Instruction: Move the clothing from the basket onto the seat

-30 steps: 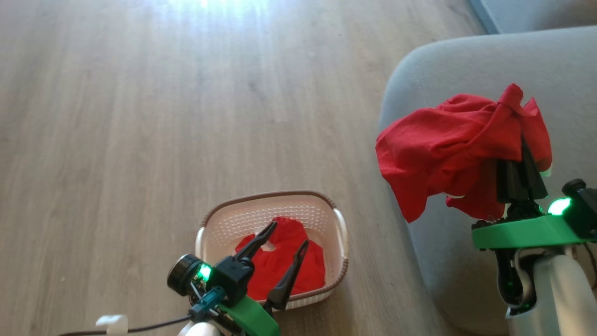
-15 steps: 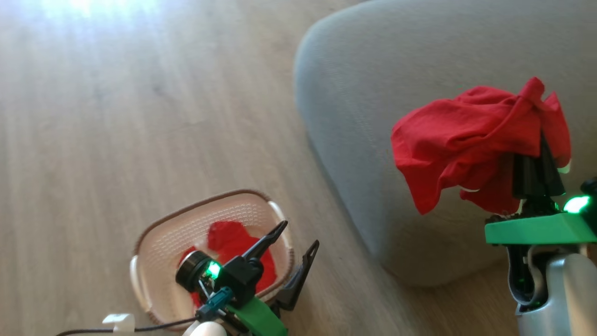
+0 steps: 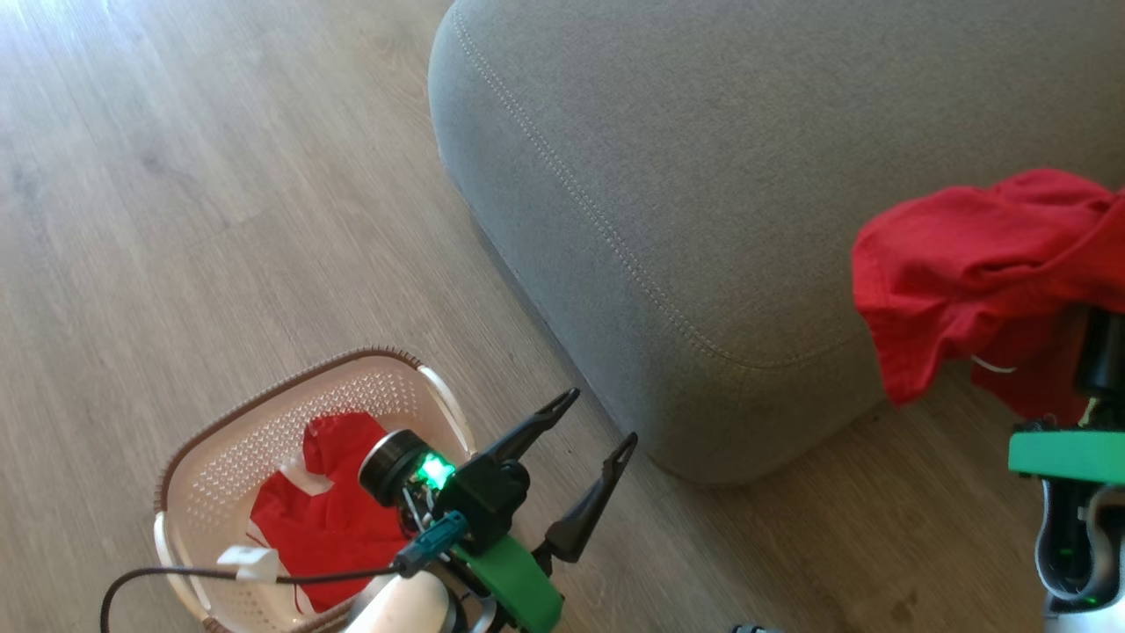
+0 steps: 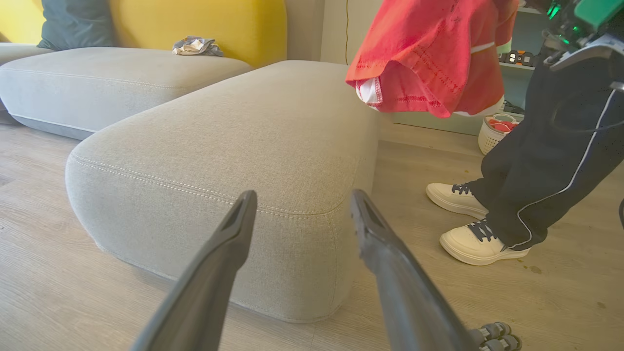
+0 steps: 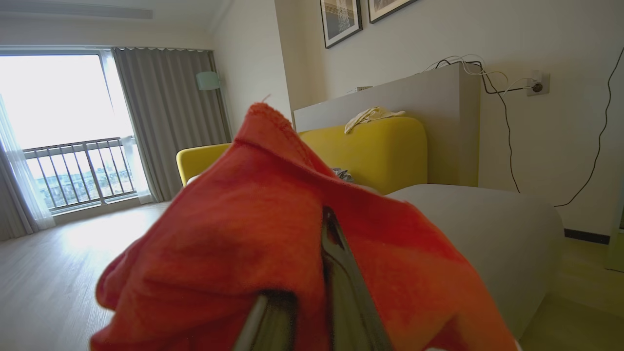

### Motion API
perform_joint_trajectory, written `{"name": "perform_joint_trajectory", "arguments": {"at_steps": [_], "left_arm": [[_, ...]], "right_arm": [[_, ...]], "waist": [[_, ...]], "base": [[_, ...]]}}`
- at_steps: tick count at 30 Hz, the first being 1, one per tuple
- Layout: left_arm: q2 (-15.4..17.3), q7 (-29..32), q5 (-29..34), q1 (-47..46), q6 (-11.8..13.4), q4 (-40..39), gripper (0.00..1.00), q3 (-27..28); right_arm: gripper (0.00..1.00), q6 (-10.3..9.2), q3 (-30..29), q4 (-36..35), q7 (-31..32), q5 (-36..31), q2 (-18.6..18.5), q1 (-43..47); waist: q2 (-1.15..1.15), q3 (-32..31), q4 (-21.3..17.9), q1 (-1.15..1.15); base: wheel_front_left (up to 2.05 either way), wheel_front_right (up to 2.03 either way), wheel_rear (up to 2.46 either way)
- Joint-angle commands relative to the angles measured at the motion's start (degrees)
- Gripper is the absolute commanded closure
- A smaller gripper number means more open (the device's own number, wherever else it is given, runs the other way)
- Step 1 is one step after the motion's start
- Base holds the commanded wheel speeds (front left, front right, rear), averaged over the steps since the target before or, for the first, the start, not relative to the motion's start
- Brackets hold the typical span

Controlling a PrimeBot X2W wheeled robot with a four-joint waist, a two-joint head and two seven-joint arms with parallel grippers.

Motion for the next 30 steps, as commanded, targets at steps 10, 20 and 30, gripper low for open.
{"name": "perform_joint_trajectory", "arguments": {"at_steps": [10, 20, 30], "left_arm": [[0.3, -0.3, -1.0, -2.7, -0.1, -1.3, 0.00, 0.1], [0.5, -0.3, -0.7, -1.4, -0.1, -1.6, 0.00, 1.0], [3.6, -0.3, 1.0, -1.4, -0.1, -2.9, 0.00, 1.3]], "right_arm": [[1.00, 0.41, 0.1, -2.8, -0.4, 0.7, -0.4, -0.7], [1.00, 0.41, -2.8, -0.2, -0.4, 9.4, -0.4, -2.9], [1.00, 0.41, -8.1, 8.1, -0.4, 11.1, -0.4, -13.0]], "waist": [[0.00, -0.1, -0.1, 0.00], [0.00, -0.3, 0.1, 0.00], [0.00, 6.2, -1.1, 0.00]], "base": [[0.00, 0.00, 0.00], [0.00, 0.00, 0.00], [0.00, 0.00, 0.00]]}}
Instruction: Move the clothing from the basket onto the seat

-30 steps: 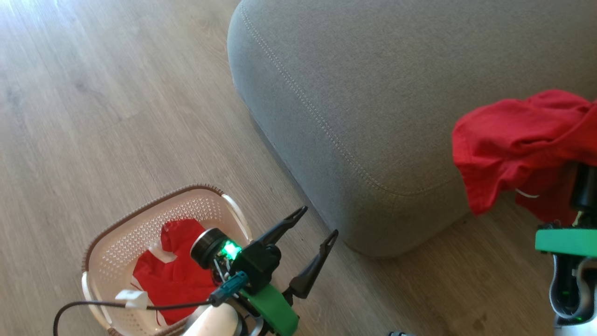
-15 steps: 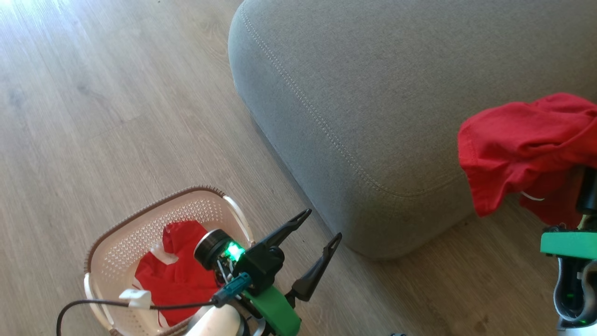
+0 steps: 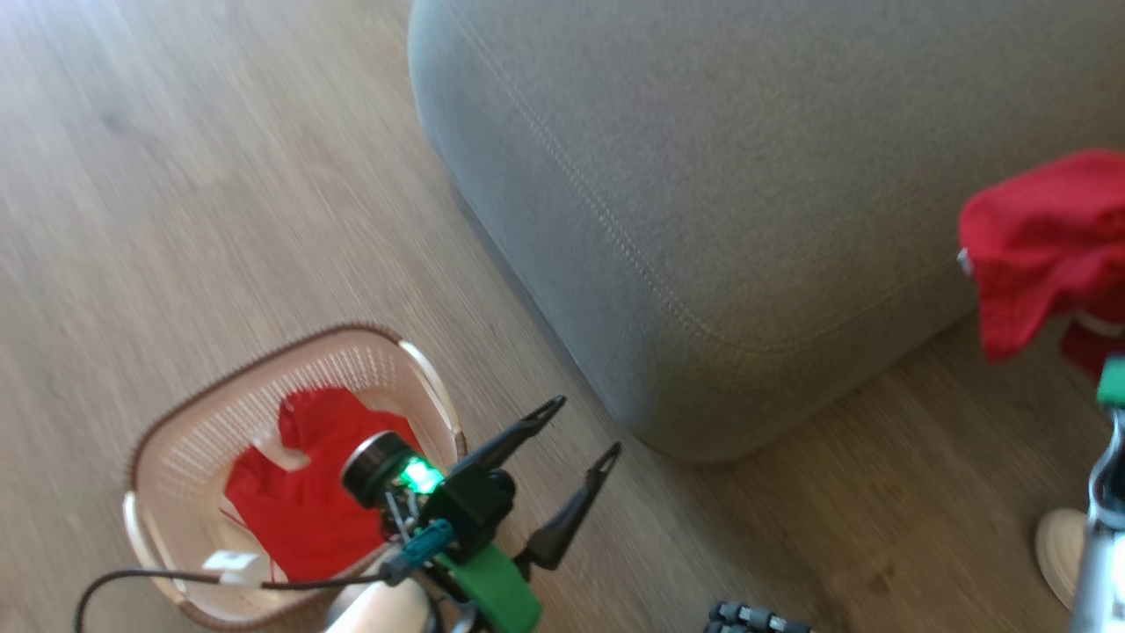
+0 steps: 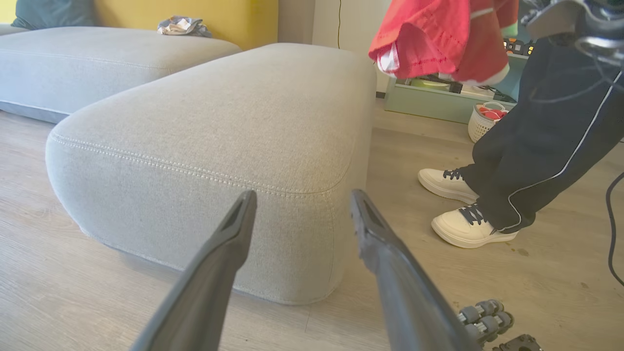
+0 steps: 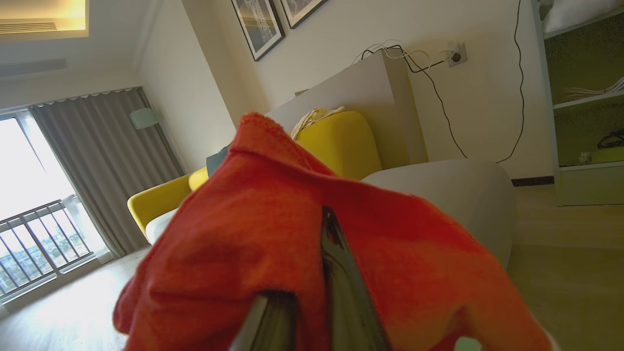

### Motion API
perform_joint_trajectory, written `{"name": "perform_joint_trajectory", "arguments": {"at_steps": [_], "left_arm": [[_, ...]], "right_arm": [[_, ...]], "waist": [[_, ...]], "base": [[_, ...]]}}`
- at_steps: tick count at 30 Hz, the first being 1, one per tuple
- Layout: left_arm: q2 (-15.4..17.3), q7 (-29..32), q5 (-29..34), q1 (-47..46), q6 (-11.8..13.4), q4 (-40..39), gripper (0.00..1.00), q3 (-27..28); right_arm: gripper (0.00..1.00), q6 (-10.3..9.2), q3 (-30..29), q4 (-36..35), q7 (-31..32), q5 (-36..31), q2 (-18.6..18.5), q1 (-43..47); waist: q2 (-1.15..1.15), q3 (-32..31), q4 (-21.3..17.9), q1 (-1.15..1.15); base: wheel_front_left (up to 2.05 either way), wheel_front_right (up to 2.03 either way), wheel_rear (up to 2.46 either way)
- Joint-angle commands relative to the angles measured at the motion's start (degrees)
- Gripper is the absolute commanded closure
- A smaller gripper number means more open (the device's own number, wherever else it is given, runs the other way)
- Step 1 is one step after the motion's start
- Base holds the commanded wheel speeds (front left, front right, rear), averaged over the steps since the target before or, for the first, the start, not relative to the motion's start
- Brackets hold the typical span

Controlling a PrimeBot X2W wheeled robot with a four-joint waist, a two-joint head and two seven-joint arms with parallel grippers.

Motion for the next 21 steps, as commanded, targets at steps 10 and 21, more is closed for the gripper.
{"name": "perform_joint_trajectory", "arguments": {"at_steps": [10, 21], "left_arm": [[7.4, -0.3, 1.1, -4.7, -0.1, -3.9, 0.00, 0.0], [13.5, -0.3, 1.0, -9.8, -0.1, -6.3, 0.00, -2.1]], "right_arm": [[1.00, 0.41, 3.2, 5.4, -0.4, -5.6, -1.3, -20.1], [1.00, 0.41, 2.4, 22.2, -0.4, -6.3, -8.9, -42.2]], "waist": [[0.00, 13.3, 0.1, 0.00], [0.00, 23.9, 5.8, 0.00]], "base": [[0.00, 0.00, 0.00], [0.00, 0.00, 0.00]]}}
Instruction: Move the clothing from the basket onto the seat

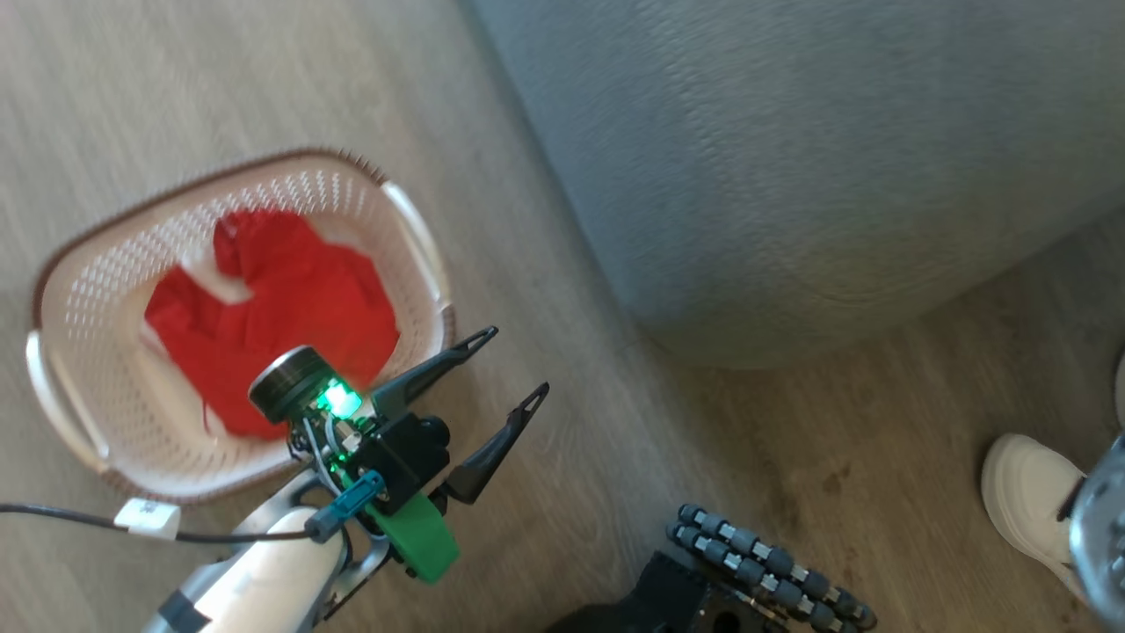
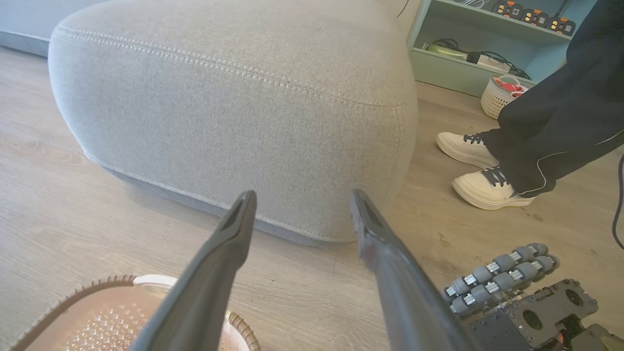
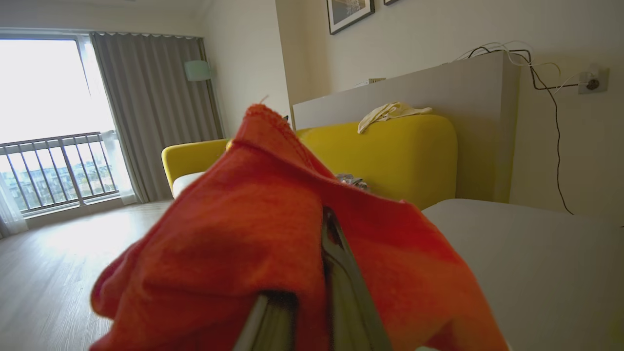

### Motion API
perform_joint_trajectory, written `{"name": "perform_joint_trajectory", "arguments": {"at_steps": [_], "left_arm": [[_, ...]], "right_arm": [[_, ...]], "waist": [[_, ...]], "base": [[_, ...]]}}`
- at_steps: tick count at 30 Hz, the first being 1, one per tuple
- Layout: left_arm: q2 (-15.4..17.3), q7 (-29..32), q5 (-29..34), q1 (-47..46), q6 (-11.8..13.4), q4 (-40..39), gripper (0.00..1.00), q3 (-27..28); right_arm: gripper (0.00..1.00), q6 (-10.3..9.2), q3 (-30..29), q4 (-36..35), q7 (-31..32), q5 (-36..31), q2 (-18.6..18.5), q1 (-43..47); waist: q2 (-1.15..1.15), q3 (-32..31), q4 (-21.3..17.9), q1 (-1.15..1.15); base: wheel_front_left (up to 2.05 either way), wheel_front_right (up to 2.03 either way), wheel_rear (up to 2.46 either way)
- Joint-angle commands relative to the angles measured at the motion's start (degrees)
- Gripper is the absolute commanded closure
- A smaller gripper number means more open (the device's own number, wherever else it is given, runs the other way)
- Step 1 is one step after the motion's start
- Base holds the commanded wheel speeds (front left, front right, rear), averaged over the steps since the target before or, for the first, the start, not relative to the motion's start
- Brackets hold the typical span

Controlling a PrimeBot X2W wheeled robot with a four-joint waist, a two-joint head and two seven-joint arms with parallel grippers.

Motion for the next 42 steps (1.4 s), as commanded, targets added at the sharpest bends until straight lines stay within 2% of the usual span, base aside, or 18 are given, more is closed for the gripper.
{"name": "perform_joint_trajectory", "arguments": {"at_steps": [1, 6, 13, 16, 21, 29, 30, 31, 32, 42], "left_arm": [[0.8, -0.3, 0.2, -1.1, -0.1, -2.3, 0.00, 1.0], [1.4, -0.3, 0.2, -1.7, -0.1, -3.2, 0.00, 1.1], [0.5, -0.3, 0.5, -2.3, -0.1, -3.8, 0.00, 2.1], [0.2, -0.3, 0.5, -2.4, -0.1, -4.0, 0.00, 2.2], [-0.2, -0.3, 0.7, -2.3, -0.1, -3.8, 0.00, 3.1], [-0.3, -0.3, 0.9, -2.3, -0.1, -3.7, 0.00, 3.4], [-0.3, -0.3, 0.9, -2.3, -0.1, -3.6, 0.00, 3.4], [-0.4, -0.3, 0.9, -2.3, -0.1, -3.5, 0.00, 3.4], [-0.4, -0.3, 1.0, -2.3, -0.1, -3.4, 0.00, 3.3], [-3.3, -0.3, -0.3, -2.4, -0.1, -1.6, 0.00, 2.8]], "right_arm": [[1.00, 0.41, 0.7, 0.0, -0.4, -0.2, -1.8, -2.0], [1.00, 0.41, -0.9, 12.6, -0.4, -0.5, -6.7, -10.1], [1.00, 0.41, -9.8, 27.7, -0.4, -6.7, -11.6, -16.8], [1.00, 0.41, -13.0, 33.1, -0.4, -10.7, -12.1, -17.6], [1.00, 0.41, -13.9, 40.2, 0.5, -15.0, -11.3, -18.9], [1.00, 0.41, -16.4, 43.3, 0.2, -19.1, -11.4, -19.3], [0.88, 0.41, -16.9, 43.4, 0.1, -19.4, -11.5, -19.3], [0.40, 0.41, -17.3, 43.5, 0.0, -20.0, -11.6, -19.1], [0.00, 0.41, -17.7, 43.5, 0.0, -20.5, -11.6, -18.9], [0.00, 0.41, -19.3, 43.8, -0.3, -26.6, -11.7, -16.1]], "waist": [[0.00, 2.9, 2.9, -0.02], [0.00, 5.4, 6.1, -0.02], [0.00, 7.7, 9.7, -0.02], [0.00, 8.2, 10.7, -0.02], [0.00, 8.7, 11.4, -0.02], [0.00, 8.7, 11.4, -0.02], [0.00, 8.6, 11.3, -0.02], [0.00, 8.4, 11.3, -0.02], [0.00, 8.2, 11.2, -0.02], [0.00, 2.2, 11.8, -0.02]], "base": [[0.00, 0.00, 0.00], [0.00, 0.00, 0.00], [0.00, 0.00, 0.00], [0.00, 0.00, 0.00], [0.00, 0.00, 0.00], [0.00, 0.00, 0.00], [0.00, 0.00, 0.00], [0.00, 0.00, 0.00], [0.00, 0.00, 0.00], [0.00, 0.00, 0.00]]}}
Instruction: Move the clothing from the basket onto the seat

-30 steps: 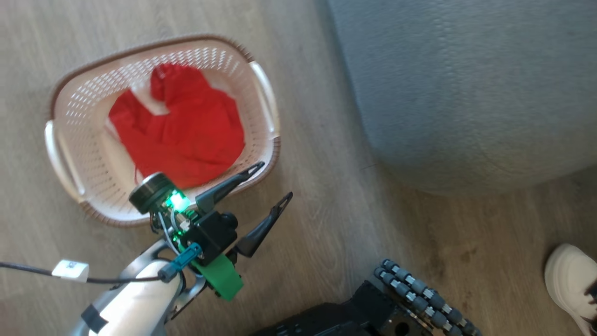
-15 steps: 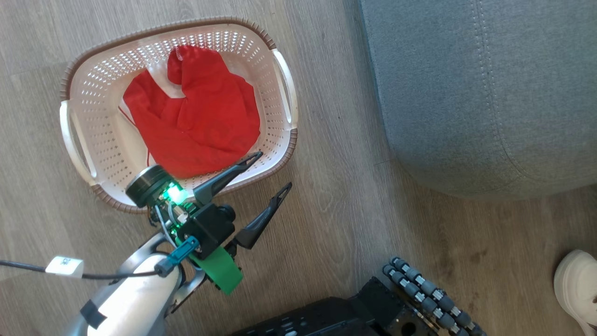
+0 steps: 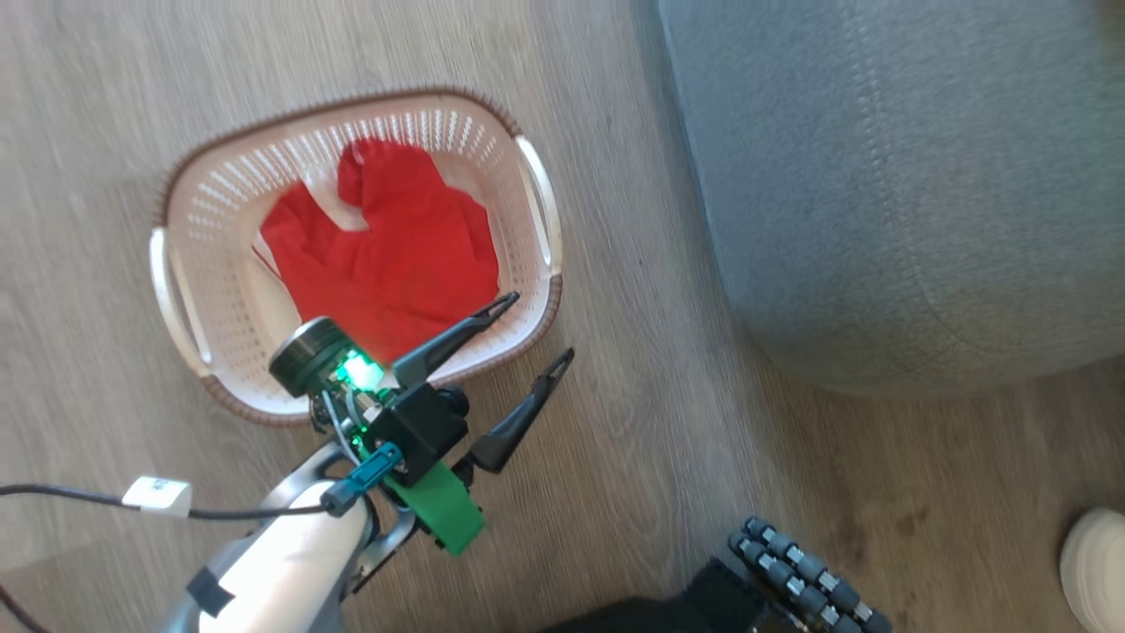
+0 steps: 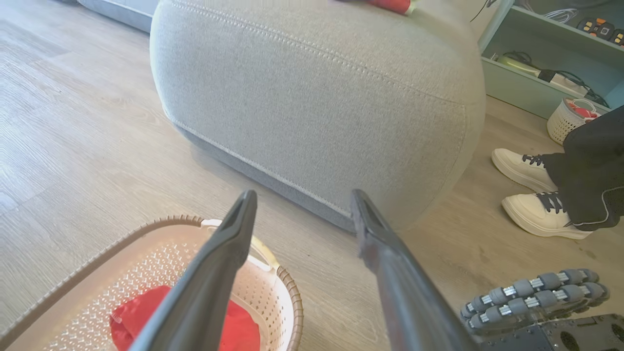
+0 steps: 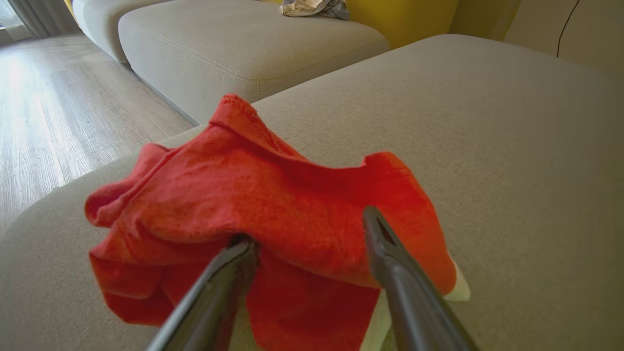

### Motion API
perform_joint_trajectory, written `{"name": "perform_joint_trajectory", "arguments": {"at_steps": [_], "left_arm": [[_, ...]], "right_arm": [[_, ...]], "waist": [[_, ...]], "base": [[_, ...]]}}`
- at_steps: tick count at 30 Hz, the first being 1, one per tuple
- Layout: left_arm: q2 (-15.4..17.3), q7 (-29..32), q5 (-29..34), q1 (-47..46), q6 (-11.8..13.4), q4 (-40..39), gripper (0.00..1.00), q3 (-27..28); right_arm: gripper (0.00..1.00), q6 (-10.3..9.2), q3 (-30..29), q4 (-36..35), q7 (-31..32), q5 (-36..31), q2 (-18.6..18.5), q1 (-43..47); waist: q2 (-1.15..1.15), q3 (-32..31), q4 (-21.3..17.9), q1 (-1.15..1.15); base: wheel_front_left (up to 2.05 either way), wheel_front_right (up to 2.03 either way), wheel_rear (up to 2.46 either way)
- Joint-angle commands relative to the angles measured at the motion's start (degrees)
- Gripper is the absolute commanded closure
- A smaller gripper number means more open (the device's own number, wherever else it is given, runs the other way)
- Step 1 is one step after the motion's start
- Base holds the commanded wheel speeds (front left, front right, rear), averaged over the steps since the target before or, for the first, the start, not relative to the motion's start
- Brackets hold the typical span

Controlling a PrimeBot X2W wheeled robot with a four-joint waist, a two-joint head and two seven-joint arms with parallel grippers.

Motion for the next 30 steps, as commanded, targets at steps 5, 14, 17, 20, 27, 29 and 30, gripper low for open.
{"name": "perform_joint_trajectory", "arguments": {"at_steps": [5, 14, 17, 20, 27, 29, 30], "left_arm": [[-3.1, -0.3, -1.3, 1.0, -0.1, -0.2, 0.00, 1.9], [-8.6, -0.3, -2.1, 5.0, -0.1, 1.6, 0.00, 5.2], [-10.5, -0.3, -2.1, 7.3, -0.1, 2.0, 0.00, 6.7], [-12.1, -0.3, -2.0, 9.5, -0.1, 1.9, 0.00, 9.1], [-14.5, -0.3, -1.0, 14.0, 0.9, 1.6, 0.00, 16.7], [-14.7, -0.3, -1.0, 14.4, 1.1, 1.4, 0.00, 17.8], [-14.9, -0.3, -1.0, 14.8, 1.2, 1.2, 0.00, 18.7]], "right_arm": [[0.00, 0.40, 1.7, -0.9, 0.1, -3.8, -1.4, 2.9], [0.00, 0.40, 8.4, -1.2, -0.4, -1.0, 0.2, 5.0], [0.00, 0.40, 12.1, -5.7, -0.5, 4.3, 1.5, 7.2], [0.00, 0.40, 18.4, -12.3, -0.5, 10.8, 2.5, 11.7], [0.00, 0.40, 35.9, -30.9, -0.5, 29.2, 1.4, 25.2], [0.00, 0.40, 37.9, -33.7, -0.5, 31.4, 0.8, 27.0], [0.00, 0.40, 39.7, -36.3, -0.5, 33.4, 0.3, 28.7]], "waist": [[0.00, -8.6, 0.8, 0.00], [0.00, -21.1, 2.8, 0.00], [0.00, -26.1, 3.9, 0.00], [0.00, -30.0, 4.8, 0.00], [0.00, -36.3, 7.0, 0.00], [0.00, -36.7, 7.3, 0.00], [0.00, -37.1, 7.6, 0.00]], "base": [[0.00, 0.00, 0.00], [0.00, 0.00, 0.00], [0.00, 0.00, 0.00], [0.00, 0.00, 0.00], [0.00, 0.00, 0.00], [0.00, 0.00, 0.00], [0.00, 0.00, 0.00]]}}
